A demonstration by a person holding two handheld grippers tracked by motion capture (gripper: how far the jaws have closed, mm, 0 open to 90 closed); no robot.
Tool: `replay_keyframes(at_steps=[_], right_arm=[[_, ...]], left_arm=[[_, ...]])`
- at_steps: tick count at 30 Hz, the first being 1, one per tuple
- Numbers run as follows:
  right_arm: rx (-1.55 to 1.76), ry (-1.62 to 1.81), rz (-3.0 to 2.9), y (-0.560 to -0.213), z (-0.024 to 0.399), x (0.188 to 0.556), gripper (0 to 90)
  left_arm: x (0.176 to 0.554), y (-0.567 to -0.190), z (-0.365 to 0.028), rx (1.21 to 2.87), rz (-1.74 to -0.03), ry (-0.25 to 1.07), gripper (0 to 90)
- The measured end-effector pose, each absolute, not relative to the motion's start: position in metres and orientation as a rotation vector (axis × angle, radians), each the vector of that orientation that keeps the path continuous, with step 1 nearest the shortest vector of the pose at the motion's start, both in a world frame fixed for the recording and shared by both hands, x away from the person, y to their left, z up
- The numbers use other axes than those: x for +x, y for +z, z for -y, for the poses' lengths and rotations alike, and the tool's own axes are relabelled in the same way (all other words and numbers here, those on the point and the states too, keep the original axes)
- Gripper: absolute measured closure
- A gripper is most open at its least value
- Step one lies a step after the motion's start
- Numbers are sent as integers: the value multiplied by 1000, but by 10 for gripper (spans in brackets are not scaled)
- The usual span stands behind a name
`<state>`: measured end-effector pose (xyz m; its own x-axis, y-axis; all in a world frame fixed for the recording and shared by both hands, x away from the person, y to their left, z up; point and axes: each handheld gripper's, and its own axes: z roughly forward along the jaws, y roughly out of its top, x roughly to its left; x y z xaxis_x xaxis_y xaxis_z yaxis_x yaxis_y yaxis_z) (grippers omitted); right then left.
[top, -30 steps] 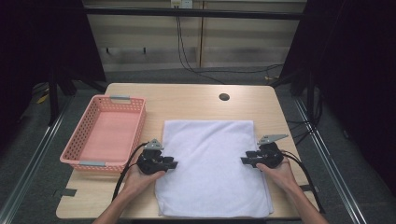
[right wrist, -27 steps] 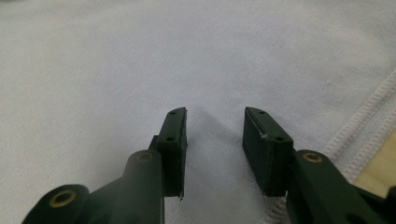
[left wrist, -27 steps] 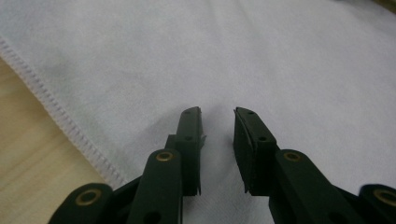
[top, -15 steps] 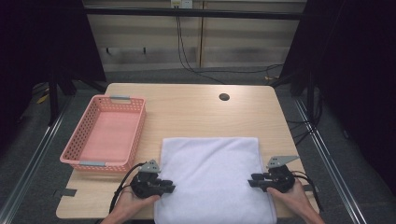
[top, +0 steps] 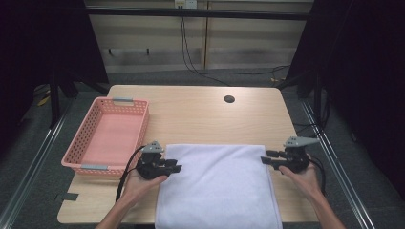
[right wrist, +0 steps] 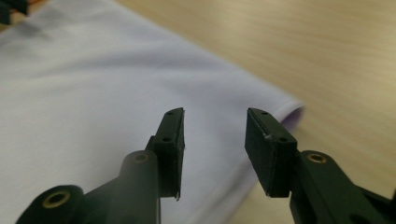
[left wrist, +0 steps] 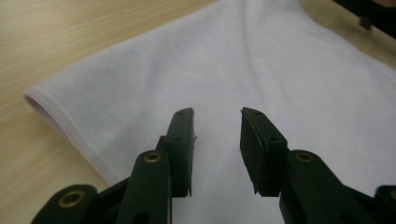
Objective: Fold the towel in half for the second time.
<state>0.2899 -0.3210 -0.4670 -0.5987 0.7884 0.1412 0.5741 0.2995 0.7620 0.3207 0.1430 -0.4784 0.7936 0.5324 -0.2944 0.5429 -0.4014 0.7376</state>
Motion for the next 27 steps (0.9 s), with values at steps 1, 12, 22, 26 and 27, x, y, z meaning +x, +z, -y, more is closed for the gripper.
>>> replay_keyframes(at_steps=[1, 12, 22, 26, 27], right_arm=[[1266, 1184, -2306, -470, 323, 301, 533], [1336, 1130, -2351, -498, 319, 340, 818], [1328, 1073, -2421, -497, 327, 314, 866], [1327, 1085, -2419, -498, 330, 312, 865], [1325, 1084, -2419, -498, 331, 312, 865]], left_arm=[[326, -480, -142, 2077, -813, -16, 643], [319, -499, -139, 2167, -806, -36, 644], [315, -488, -138, 2135, -760, -35, 635], [336, -483, -141, 2056, -835, 29, 546], [340, -483, -142, 2040, -858, 59, 543]])
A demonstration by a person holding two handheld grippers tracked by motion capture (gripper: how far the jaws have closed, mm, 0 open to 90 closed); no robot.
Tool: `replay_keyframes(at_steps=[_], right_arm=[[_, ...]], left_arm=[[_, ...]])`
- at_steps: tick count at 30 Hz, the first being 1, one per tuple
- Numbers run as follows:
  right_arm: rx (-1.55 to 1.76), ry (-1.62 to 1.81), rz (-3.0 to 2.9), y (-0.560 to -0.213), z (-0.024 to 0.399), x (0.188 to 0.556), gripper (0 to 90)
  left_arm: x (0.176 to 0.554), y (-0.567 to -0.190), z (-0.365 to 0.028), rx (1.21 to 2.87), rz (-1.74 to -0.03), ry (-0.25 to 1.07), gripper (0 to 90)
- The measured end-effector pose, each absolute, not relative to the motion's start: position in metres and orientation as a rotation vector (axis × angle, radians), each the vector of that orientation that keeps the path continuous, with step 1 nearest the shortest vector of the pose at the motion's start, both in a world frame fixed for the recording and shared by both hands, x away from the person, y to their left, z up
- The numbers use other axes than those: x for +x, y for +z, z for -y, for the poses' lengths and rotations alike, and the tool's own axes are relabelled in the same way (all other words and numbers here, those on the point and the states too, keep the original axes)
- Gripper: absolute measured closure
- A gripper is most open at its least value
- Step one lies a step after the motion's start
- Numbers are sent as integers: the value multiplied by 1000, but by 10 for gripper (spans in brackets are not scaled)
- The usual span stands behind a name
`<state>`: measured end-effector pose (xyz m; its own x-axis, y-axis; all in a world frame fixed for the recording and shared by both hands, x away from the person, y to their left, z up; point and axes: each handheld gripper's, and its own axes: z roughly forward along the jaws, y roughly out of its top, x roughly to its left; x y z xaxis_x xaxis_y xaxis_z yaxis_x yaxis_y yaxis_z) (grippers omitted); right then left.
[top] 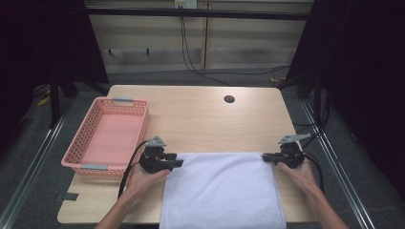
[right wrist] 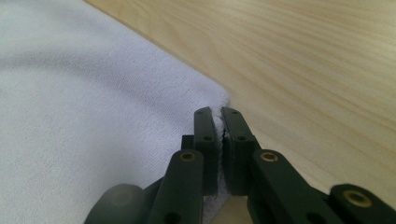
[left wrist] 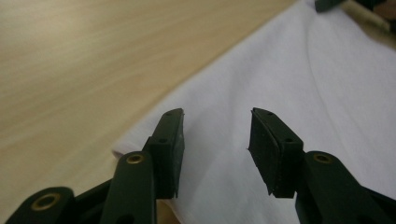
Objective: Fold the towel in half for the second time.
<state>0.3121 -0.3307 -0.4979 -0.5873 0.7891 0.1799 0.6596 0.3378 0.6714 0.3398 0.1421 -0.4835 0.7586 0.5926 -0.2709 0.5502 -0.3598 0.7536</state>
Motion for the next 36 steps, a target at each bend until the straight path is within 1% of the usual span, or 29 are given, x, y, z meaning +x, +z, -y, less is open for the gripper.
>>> replay_keyframes(at_steps=[1, 2, 3, 5, 6, 7, 12, 13, 14, 15, 16, 17, 18, 21, 24, 27, 29, 31, 33, 36], right_arm=[[1327, 1086, -2415, -498, 331, 312, 865], [1325, 1088, -2416, -498, 331, 312, 864], [1322, 1092, -2417, -498, 331, 312, 864], [1321, 1091, -2421, -498, 332, 312, 863], [1320, 1092, -2417, -498, 332, 312, 862], [1321, 1090, -2417, -498, 331, 311, 862], [1328, 1105, -2419, -499, 334, 310, 861], [1327, 1104, -2419, -499, 334, 310, 861], [1326, 1104, -2422, -499, 333, 310, 862], [1325, 1105, -2424, -498, 334, 309, 862], [1325, 1105, -2428, -498, 334, 309, 863], [1326, 1113, -2432, -498, 334, 308, 864], [1336, 1124, -2432, -498, 334, 308, 865], [1340, 1146, -2423, -496, 334, 308, 868], [1337, 1205, -2377, -486, 337, 310, 869], [1325, 1266, -2324, -473, 340, 314, 869], [1311, 1282, -2306, -464, 340, 318, 870], [1298, 1311, -2281, -455, 340, 321, 870], [1285, 1330, -2253, -446, 340, 324, 869], [1275, 1362, -2206, -435, 344, 329, 870]], left_arm=[[345, -485, -143, 2028, -894, 34, 520], [348, -487, -142, 2038, -906, 38, 481], [350, -490, -140, 2062, -920, 67, 476], [354, -493, -138, 2036, -941, 71, 469], [355, -495, -137, 2072, -937, 55, 456], [355, -495, -137, 2094, -933, 71, 449], [352, -499, -137, 2135, -901, 61, 452], [350, -498, -136, 2147, -898, 84, 499], [350, -498, -137, 2148, -900, 70, 566], [350, -498, -138, 2161, -882, 41, 642], [349, -499, -139, 2176, -867, 52, 713], [348, -498, -139, 2179, -863, 25, 791], [348, -498, -140, 2185, -856, 21, 814], [349, -496, -140, 2173, -856, 18, 835], [353, -487, -143, 2097, -869, 18, 837], [358, -473, -145, 2040, -872, 41, 837], [361, -462, -144, 1983, -874, 21, 838], [360, -451, -138, 1991, -847, 61, 838], [364, -442, -136, 1988, -826, 72, 838], [373, -425, -141, 1923, -824, 89, 838]])
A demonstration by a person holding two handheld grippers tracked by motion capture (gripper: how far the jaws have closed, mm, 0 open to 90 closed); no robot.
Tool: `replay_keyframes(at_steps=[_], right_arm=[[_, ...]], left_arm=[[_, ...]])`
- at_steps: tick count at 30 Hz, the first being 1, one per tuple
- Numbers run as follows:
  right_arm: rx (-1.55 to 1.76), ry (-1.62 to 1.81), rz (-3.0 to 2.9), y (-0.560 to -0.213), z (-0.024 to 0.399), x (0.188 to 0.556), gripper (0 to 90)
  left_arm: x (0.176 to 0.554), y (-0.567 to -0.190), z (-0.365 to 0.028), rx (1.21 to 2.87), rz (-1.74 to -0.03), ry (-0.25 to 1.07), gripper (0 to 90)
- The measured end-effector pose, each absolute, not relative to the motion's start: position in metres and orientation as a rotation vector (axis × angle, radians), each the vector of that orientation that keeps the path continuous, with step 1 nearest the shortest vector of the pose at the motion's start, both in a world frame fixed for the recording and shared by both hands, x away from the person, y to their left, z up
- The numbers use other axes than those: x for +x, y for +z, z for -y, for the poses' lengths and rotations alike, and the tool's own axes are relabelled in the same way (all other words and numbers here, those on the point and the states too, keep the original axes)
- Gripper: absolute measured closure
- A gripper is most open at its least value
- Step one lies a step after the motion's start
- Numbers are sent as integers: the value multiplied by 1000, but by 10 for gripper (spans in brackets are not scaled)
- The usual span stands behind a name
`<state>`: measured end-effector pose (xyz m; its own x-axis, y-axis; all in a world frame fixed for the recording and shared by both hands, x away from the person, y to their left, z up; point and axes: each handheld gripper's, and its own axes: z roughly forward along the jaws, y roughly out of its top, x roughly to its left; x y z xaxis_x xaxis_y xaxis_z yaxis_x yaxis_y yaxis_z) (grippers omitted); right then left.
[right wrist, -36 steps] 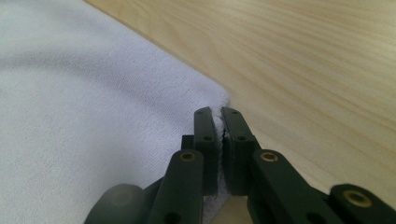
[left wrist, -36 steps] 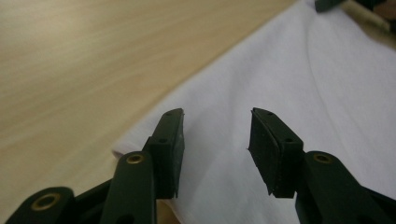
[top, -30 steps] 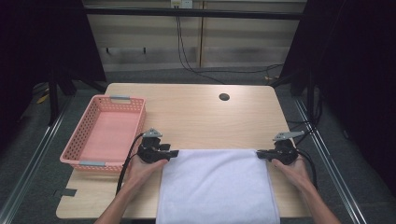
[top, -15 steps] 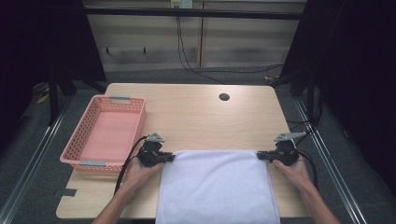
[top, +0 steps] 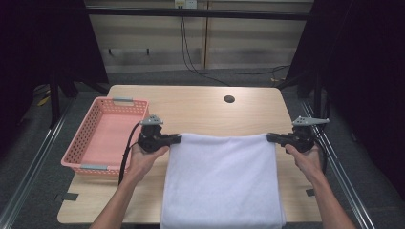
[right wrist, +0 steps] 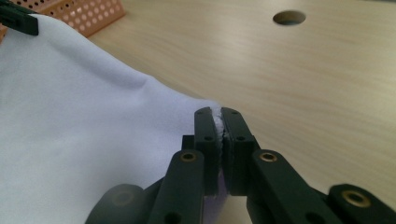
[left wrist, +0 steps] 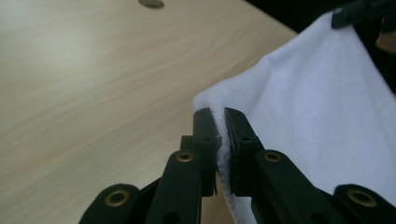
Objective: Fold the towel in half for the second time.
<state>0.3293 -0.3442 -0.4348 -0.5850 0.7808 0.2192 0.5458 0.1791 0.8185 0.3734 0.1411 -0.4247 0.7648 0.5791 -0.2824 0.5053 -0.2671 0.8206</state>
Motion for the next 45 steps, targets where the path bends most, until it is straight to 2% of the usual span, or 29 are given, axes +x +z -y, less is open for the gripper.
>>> replay_keyframes(at_steps=[13, 18, 23, 32, 37, 42, 45], right_arm=[[1283, 1418, -2087, -390, 352, 369, 869], [1244, 1475, -2058, -375, 353, 373, 869], [1198, 1462, -2113, -382, 355, 349, 869], [1130, 1521, -2177, -403, 360, 294, 863], [1108, 1470, -2282, -423, 354, 268, 849], [1119, 1439, -2346, -445, 352, 242, 827], [1134, 1403, -2374, -455, 352, 227, 802]], left_arm=[[412, -386, -146, 1851, -812, 208, 839], [406, -378, -147, 1842, -783, 228, 839], [384, -383, -150, 1873, -748, 215, 837], [323, -392, -147, 1918, -704, 196, 833], [287, -414, -139, 1984, -683, 178, 831], [271, -441, -149, 1981, -707, 113, 828], [264, -452, -156, 2044, -717, 100, 822]])
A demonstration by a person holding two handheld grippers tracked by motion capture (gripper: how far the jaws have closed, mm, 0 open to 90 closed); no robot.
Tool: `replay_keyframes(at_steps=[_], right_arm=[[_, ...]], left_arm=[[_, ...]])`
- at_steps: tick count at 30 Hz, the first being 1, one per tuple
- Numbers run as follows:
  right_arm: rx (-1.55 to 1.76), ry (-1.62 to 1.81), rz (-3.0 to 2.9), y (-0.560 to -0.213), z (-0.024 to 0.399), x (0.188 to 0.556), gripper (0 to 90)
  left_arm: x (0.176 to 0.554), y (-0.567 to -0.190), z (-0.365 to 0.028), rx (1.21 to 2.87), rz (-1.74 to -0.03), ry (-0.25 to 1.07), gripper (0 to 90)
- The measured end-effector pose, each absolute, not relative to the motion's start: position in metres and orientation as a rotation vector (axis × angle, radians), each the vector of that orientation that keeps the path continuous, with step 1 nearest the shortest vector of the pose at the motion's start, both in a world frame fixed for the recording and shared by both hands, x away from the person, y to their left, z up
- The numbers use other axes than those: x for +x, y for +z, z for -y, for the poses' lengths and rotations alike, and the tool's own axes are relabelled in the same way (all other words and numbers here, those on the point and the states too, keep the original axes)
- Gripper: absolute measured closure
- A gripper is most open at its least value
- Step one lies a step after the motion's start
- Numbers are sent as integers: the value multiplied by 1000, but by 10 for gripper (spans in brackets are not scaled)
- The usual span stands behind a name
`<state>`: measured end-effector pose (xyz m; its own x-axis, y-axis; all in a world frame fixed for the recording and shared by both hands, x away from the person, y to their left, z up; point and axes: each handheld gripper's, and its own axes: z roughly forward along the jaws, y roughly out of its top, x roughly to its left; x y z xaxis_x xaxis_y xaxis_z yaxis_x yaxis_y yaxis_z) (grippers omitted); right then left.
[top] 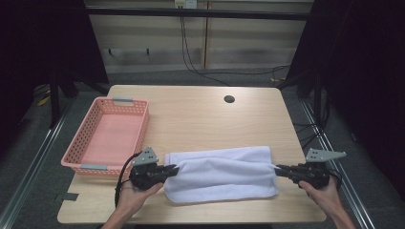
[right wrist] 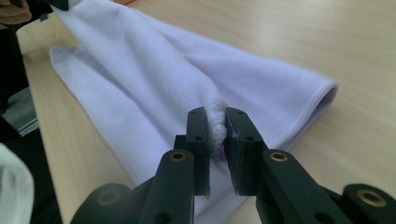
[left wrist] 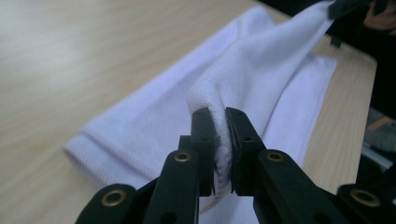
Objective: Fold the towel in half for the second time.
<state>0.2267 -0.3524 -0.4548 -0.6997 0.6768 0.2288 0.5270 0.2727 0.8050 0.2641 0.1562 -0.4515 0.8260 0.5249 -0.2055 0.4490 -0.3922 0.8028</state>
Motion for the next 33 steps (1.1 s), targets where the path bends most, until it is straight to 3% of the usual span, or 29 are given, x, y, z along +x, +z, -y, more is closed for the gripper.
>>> replay_keyframes(at_steps=[5, 9, 14, 21, 23, 29, 33], right_arm=[[1152, 1346, -2440, -470, 354, 203, 710], [1179, 1347, -2431, -477, 354, 188, 646], [1166, 1327, -2385, -472, 342, 196, 657], [1138, 1270, -2370, -469, 307, 228, 736], [1163, 1229, -2367, -476, 301, 242, 737], [1244, 1133, -2409, -493, 293, 259, 607], [1265, 1094, -2405, -497, 301, 246, 605]], left_arm=[[247, -471, -167, 2115, -707, 22, 798], [234, -466, -179, 2074, -680, -46, 633], [247, -458, -182, 1994, -725, -29, 631], [279, -484, -157, 2166, -784, 52, 648], [289, -494, -163, 2164, -834, -23, 646], [285, -494, -161, 2197, -780, 38, 644], [287, -496, -158, 2178, -764, 22, 615]])
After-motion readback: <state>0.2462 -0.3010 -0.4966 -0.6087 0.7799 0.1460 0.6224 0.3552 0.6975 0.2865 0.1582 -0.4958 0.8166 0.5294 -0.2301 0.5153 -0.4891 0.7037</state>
